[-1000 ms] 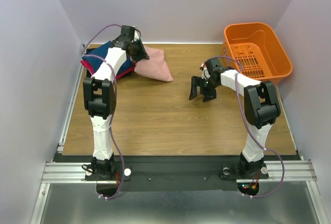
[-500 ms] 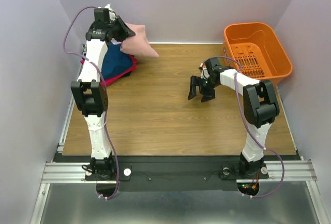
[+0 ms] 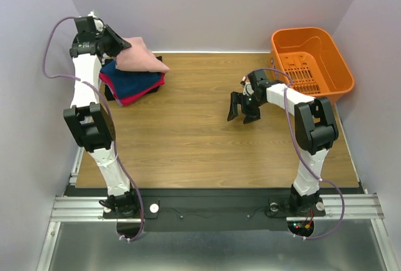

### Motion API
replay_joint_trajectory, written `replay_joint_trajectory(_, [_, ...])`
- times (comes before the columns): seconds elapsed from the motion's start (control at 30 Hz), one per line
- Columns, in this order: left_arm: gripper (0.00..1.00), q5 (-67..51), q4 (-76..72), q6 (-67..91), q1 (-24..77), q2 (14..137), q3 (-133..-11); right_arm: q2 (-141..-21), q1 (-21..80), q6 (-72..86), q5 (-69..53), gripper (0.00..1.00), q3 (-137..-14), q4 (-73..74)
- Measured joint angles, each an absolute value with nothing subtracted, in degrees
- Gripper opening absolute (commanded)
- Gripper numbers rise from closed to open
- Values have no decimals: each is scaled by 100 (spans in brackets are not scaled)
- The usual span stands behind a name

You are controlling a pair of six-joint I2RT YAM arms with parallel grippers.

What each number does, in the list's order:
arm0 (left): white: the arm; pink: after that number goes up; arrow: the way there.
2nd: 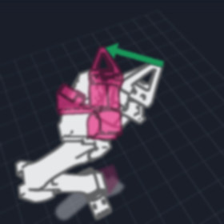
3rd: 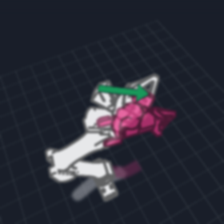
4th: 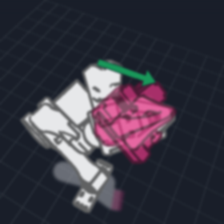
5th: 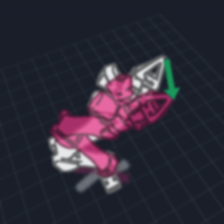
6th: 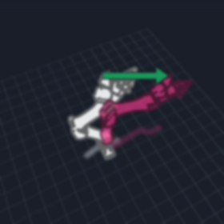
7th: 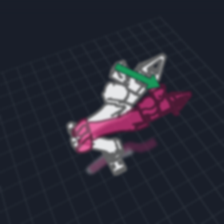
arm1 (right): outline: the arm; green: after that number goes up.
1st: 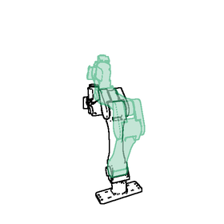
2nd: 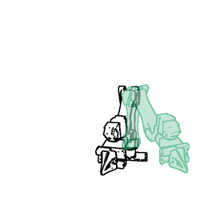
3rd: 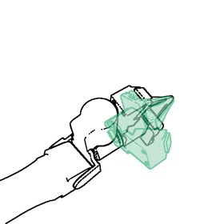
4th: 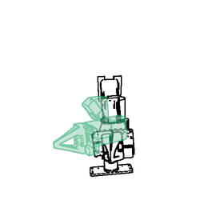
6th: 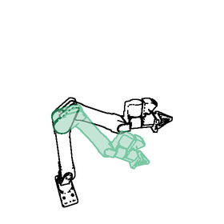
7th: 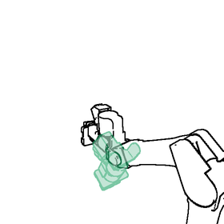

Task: Fold and stack the t-shirts
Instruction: Neatly place the folded tshirt to the corner

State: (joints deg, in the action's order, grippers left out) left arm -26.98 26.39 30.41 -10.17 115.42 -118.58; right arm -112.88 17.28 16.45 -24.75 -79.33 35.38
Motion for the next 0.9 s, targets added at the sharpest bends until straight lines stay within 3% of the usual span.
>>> replay_joint_trajectory(0.3, [0,-2716,2578,2827,-1173,11251,-11828,-11295,1728,1645,-2554,92,-7933,3538])
replay_joint_trajectory(0.9, [0,-1708,2327,2152,-1385,10558,-9349,-11297,1728,1643,-2604,92,-7933,3542])
